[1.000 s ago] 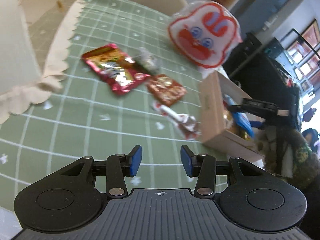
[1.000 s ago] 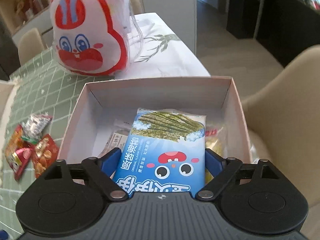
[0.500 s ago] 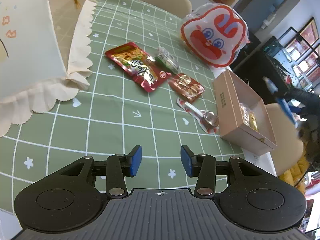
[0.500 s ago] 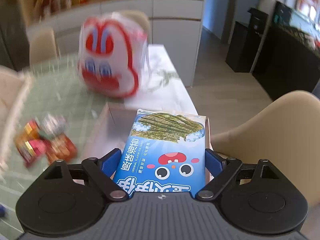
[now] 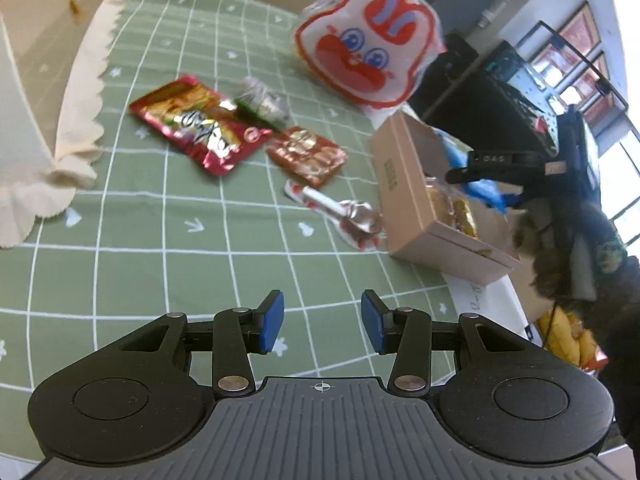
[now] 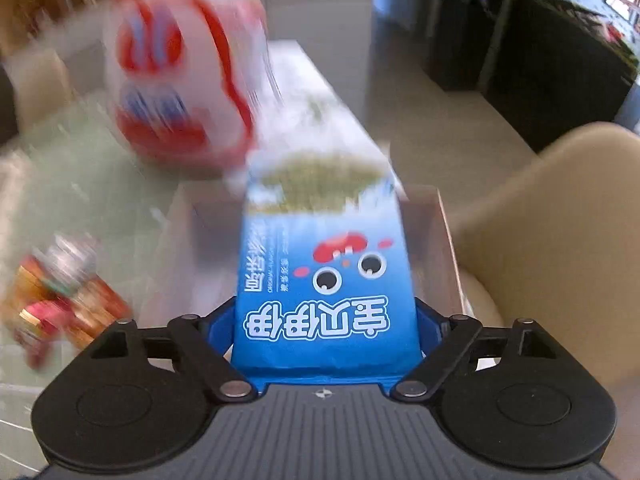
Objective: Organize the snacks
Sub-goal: 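Lower the bun and seaweed packet into the pink box and open both tools, then move both tools back over the remaining snacks on the table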
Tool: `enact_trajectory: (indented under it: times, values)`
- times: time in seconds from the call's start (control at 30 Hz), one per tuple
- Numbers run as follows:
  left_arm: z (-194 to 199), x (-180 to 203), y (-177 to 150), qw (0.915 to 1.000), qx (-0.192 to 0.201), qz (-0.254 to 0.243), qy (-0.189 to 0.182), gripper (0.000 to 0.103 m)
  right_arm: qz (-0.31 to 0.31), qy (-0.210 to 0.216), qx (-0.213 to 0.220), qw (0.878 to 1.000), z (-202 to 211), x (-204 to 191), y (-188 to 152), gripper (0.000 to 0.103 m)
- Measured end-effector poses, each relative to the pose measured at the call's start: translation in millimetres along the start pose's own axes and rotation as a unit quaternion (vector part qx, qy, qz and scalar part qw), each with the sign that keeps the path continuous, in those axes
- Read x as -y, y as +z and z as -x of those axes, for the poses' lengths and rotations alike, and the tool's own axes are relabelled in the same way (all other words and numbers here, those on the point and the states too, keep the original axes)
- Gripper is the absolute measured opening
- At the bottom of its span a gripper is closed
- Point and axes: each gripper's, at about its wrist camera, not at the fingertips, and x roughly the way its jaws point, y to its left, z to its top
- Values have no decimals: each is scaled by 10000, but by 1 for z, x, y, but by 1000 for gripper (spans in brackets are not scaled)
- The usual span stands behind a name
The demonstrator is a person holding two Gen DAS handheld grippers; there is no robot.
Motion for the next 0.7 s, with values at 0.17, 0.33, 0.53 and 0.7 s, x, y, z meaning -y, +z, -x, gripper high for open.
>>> enact_trajectory:
  times: [0.17,0.33,0.53,0.7]
  values:
    - [1,-4,-6,9997,-33,126,199,47,-445,655,-64,9968,2,19,-10,86]
    - [-1,-11,-9,9990,-69,271,357,47,-813,1298,-91,9882,27,44,-37,88]
    - [-13,3,-3,9993,-131,181,313,47,-887,1487,-343,9843,40,58,-54,88]
    - [-33,43,25,9996,-180,-206,52,47,-710,1272,319,9888,44,51,-38,88]
